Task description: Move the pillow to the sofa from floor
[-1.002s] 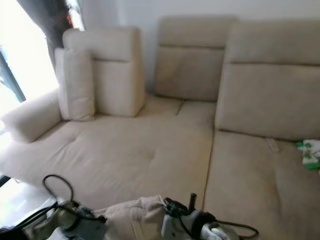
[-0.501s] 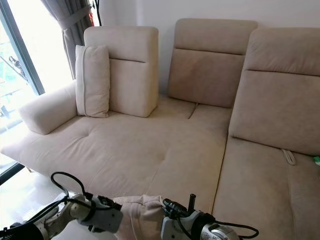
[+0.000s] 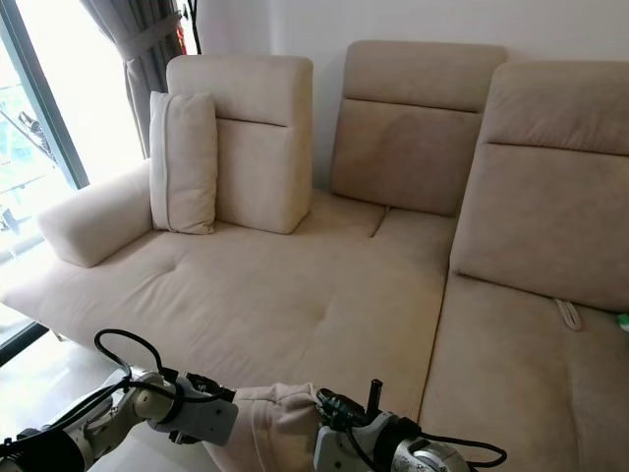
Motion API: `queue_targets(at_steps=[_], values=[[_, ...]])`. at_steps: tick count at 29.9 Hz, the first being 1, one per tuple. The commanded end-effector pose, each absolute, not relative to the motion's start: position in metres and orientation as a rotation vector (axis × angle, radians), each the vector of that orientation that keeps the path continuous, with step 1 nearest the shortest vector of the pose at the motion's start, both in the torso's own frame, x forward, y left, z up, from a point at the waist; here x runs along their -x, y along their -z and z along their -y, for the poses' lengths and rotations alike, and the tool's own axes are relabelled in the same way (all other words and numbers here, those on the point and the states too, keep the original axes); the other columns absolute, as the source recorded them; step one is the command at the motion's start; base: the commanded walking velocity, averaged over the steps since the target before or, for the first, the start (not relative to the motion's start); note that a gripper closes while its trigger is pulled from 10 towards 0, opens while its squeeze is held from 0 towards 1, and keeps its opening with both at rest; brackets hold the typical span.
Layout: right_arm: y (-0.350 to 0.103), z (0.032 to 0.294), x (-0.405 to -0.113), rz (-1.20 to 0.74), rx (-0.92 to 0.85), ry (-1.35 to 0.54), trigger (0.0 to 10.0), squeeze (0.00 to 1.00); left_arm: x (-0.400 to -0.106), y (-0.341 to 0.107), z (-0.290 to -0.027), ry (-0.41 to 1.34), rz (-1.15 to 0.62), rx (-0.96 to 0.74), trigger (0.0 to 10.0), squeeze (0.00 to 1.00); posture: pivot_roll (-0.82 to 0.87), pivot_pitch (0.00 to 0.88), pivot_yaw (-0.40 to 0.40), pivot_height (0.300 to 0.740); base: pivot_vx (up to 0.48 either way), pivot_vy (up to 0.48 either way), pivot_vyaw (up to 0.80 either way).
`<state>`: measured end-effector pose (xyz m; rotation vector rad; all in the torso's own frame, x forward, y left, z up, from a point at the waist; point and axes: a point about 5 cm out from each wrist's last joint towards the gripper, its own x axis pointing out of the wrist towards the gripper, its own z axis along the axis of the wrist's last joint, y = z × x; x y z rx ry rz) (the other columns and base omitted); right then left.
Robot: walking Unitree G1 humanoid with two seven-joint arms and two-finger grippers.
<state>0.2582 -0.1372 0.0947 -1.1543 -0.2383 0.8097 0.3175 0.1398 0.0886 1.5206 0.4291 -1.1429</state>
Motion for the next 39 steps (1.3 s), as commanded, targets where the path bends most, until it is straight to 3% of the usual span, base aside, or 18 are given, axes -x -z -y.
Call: queue_targets(at_steps=[1,11,20,28,39], values=[[-0.12,0.128,-0.262,0.386,1.127,-0.768,10.0,0.0,-0.318,-0.086,-0.147,1.137,-0.473,-1.552,10.0,0.0,0.0,0.0,0.055,0.676,0.0,0.0,0.0],[-0.126,0.126,-0.262,0.409,1.132,-0.762,10.0,0.0,-0.317,-0.083,-0.154,1.137,-0.525,-1.575,10.0,0.0,0.0,0.0,0.056,0.696,0.0,0.0,0.0],[-0.131,0.122,-0.26,0.439,1.133,-0.76,10.0,0.0,-0.332,-0.092,-0.155,0.989,-0.494,-1.581,10.0,0.0,0.0,0.0,0.057,0.733,0.0,0.0,0.0],[-0.134,0.12,-0.259,0.453,1.098,-0.744,10.0,0.0,-0.337,-0.094,-0.153,0.947,-0.473,-1.576,10.0,0.0,-0.01,0.0,0.057,0.733,0.0,0.0,0.0],[-0.142,0.116,-0.26,0.497,1.109,-0.714,10.0,0.0,-0.329,-0.081,-0.158,1.022,-0.539,-1.594,10.0,0.0,-0.01,0.0,0.064,0.733,0.0,0.0,0.0]])
